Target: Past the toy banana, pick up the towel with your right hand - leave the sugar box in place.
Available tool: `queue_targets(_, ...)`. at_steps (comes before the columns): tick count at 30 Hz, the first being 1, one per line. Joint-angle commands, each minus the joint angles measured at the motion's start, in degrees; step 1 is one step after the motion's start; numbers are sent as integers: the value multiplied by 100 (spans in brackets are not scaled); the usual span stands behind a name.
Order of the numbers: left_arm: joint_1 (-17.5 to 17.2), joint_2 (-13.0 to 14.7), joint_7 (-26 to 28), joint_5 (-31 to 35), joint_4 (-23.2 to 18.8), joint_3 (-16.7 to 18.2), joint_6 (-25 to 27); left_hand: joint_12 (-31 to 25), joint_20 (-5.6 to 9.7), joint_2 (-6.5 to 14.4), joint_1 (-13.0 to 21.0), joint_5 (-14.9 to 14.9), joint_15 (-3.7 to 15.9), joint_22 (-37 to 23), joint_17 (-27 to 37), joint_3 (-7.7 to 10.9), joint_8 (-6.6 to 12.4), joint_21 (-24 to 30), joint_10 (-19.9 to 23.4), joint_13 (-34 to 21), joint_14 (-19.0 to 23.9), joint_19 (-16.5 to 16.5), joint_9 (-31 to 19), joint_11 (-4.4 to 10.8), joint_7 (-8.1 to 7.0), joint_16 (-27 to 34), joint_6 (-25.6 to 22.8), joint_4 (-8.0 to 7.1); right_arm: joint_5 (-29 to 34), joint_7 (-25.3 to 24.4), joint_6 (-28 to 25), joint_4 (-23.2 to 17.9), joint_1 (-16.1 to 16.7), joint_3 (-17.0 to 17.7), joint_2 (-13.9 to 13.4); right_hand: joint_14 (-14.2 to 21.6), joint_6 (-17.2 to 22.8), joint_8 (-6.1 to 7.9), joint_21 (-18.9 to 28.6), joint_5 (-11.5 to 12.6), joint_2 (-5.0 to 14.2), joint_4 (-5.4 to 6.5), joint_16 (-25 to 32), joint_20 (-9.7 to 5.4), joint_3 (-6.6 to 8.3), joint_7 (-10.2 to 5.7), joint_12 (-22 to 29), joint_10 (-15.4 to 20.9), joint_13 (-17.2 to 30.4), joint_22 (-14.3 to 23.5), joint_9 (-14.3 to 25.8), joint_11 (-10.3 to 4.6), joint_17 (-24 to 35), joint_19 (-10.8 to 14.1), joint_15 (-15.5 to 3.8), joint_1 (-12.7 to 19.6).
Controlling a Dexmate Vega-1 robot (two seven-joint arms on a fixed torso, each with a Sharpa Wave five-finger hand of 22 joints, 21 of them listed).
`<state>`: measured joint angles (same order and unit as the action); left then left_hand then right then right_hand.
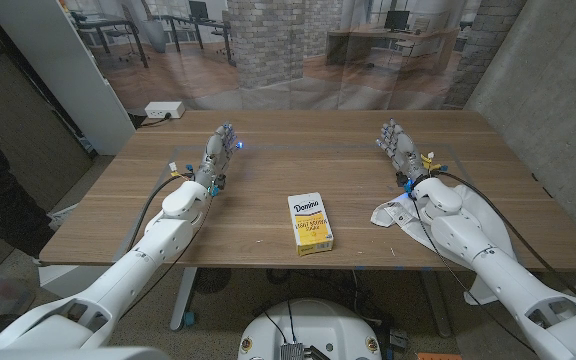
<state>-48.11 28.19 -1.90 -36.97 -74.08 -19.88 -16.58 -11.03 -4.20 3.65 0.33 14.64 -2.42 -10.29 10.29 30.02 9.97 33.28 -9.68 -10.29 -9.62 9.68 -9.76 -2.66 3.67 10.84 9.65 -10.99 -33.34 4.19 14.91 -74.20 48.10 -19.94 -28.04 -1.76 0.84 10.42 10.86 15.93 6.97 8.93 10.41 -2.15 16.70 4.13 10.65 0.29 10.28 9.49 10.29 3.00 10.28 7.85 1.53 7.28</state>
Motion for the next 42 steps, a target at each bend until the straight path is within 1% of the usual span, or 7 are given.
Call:
queue_targets(1,-1,-257,-234,349,88,294,224,-35,-15,653,-3,41,-7,-30,20,34,35,33,-643,-27,-919,496,-13,7,5,30,583,13,1006,587,-357,36,169,1339,1082,-40,12,42,22,27,251,-2,43,-34,34,38,28,2,22,26,16,66,15,45,14,41)
queue_targets(5,1,-328,-281,425,105,366,269,-41,-13,654,-2,42,-13,-30,20,33,36,29,-627,-27,-913,491,-13,-14,9,33,580,13,1281,774,-410,8,198,1638,1321,-34,28,48,23,23,245,-10,43,-27,42,40,37,27,22,26,16,83,12,48,11,45)
queue_targets(9,3,-383,-316,482,118,421,309,-45,-13,652,-1,43,-16,-30,20,32,38,24,-615,-27,-908,491,-14,-20,4,34,576,14,1467,961,-414,-26,219,1879,1509,1,69,62,32,15,226,-33,50,-6,58,69,55,82,22,25,16,117,6,75,49,60)
queue_targets(17,-6,-449,-356,565,117,496,349,-50,-17,650,-1,44,-35,-30,20,28,39,13,-601,-28,-916,492,-15,-32,11,30,573,15,1794,1204,-407,-93,225,2177,1738,132,176,93,68,-2,196,-76,82,37,89,87,90,209,23,25,17,149,-3,193,73,91)
queue_targets(27,-31,-485,-369,613,83,549,381,-49,-20,649,0,46,-33,-31,19,24,42,3,-600,-29,-909,485,-16,-42,9,32,566,15,2061,1337,-371,-290,283,2378,1889,293,349,134,98,-21,174,-115,107,59,129,92,120,372,24,26,18,152,-8,330,98,123)
queue_targets(36,-56,-500,-381,627,57,567,397,-50,-24,648,1,48,-41,-31,19,20,43,-6,-594,-29,-904,481,-16,-43,4,32,560,15,2292,1330,-303,-423,343,2457,1927,347,425,142,98,-32,164,-140,104,75,154,101,128,448,24,26,18,183,-10,373,109,147)
queue_targets(42,-75,-491,-379,638,28,576,404,-51,-25,647,1,48,-44,-31,19,18,47,-12,-590,-30,-901,477,-17,-54,6,33,547,16,2449,1282,-225,-497,390,2485,1922,394,482,150,102,-39,161,-159,106,85,174,101,137,512,24,27,18,176,-12,413,117,166)
